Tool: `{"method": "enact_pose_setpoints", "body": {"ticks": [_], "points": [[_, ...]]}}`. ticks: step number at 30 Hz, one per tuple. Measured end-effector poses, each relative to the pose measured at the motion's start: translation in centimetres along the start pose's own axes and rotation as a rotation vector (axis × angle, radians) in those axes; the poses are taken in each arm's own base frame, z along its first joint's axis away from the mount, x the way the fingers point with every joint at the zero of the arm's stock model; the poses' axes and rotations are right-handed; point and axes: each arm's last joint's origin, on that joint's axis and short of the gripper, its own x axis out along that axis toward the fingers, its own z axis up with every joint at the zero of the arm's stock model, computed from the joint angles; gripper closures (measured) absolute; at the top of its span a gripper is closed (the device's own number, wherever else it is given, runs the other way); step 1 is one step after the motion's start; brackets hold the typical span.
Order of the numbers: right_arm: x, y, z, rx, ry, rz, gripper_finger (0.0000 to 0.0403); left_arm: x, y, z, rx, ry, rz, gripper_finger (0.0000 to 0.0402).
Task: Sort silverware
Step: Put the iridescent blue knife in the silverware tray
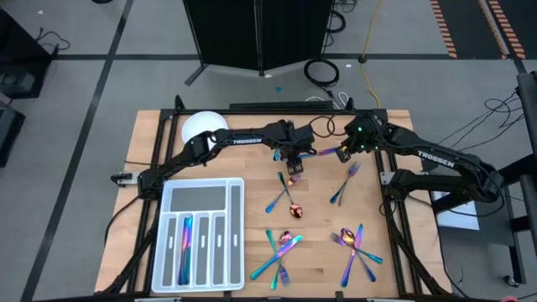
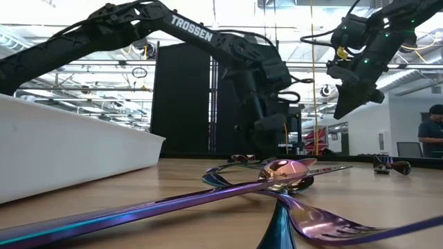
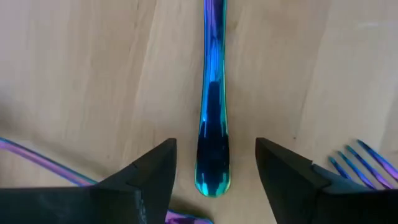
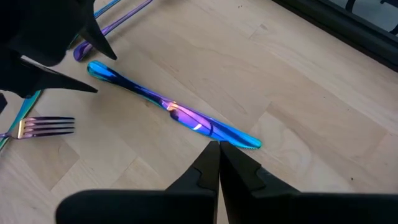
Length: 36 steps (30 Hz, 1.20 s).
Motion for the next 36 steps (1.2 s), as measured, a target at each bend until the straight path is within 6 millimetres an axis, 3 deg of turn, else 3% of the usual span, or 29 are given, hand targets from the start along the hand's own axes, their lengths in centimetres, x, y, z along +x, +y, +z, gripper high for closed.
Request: {"method": "enact_pose_setpoints", "body": {"ticks": [13, 27, 36], "points": [[0.01, 0.0, -0.01, -0.001, 0.002, 0.0, 0.0403, 0.61, 0.58, -0.73, -0.008, 0.057, -0.042, 0.0183], [0.04, 0.0, -0.05, -0.001, 0.003, 0.0, 0.0403, 0.63, 0.65, -0.91, -0.012, 0.074, -0.049, 0.03], [0.04, 0.0, -0.05, -0.001, 0.003, 0.0, 0.0403, 0.63, 0.65, -0.89, -0.012, 0.072, -0.048, 0.0324]]}}
